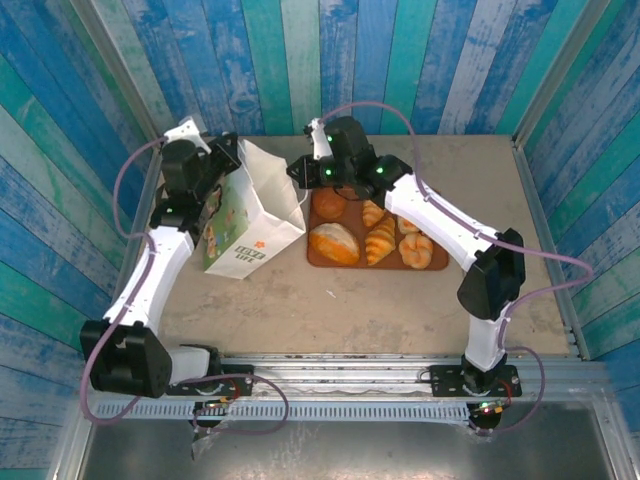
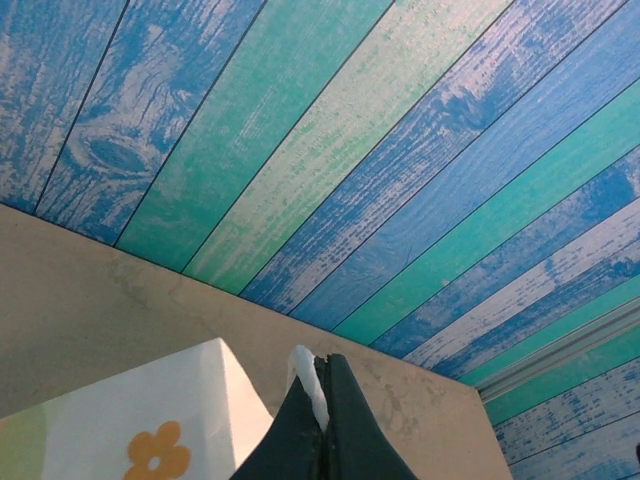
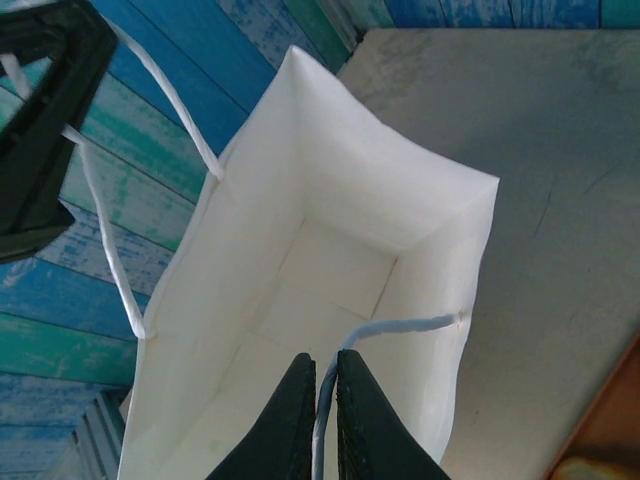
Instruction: Take the fake bread out of the paper bag
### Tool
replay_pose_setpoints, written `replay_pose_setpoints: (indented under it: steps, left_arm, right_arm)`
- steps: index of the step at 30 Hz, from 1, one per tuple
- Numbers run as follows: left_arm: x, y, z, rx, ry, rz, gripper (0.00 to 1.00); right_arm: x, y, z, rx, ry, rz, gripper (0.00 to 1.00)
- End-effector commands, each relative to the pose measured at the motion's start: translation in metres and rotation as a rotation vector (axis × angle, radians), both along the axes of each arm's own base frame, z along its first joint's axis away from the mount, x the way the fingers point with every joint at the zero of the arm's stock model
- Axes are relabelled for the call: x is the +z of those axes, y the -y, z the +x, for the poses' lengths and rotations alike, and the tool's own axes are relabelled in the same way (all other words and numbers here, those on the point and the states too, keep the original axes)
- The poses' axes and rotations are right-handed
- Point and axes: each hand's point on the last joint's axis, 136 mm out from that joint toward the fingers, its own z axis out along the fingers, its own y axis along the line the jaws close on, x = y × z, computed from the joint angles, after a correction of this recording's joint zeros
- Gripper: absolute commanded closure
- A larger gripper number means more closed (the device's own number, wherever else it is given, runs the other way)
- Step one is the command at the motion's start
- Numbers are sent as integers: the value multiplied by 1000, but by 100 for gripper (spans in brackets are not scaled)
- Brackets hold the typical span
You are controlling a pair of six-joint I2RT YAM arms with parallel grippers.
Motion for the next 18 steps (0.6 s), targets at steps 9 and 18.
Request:
replay_pose_setpoints:
  steps: [9, 18]
  left_arm:
    - [32, -8, 30, -4, 67, -50, 100]
    - [32, -4, 30, -44, 54, -45, 100]
  right_arm:
    - [38, -2, 24, 10, 33, 45, 90]
    - [14, 40, 62, -166, 41, -90, 51]
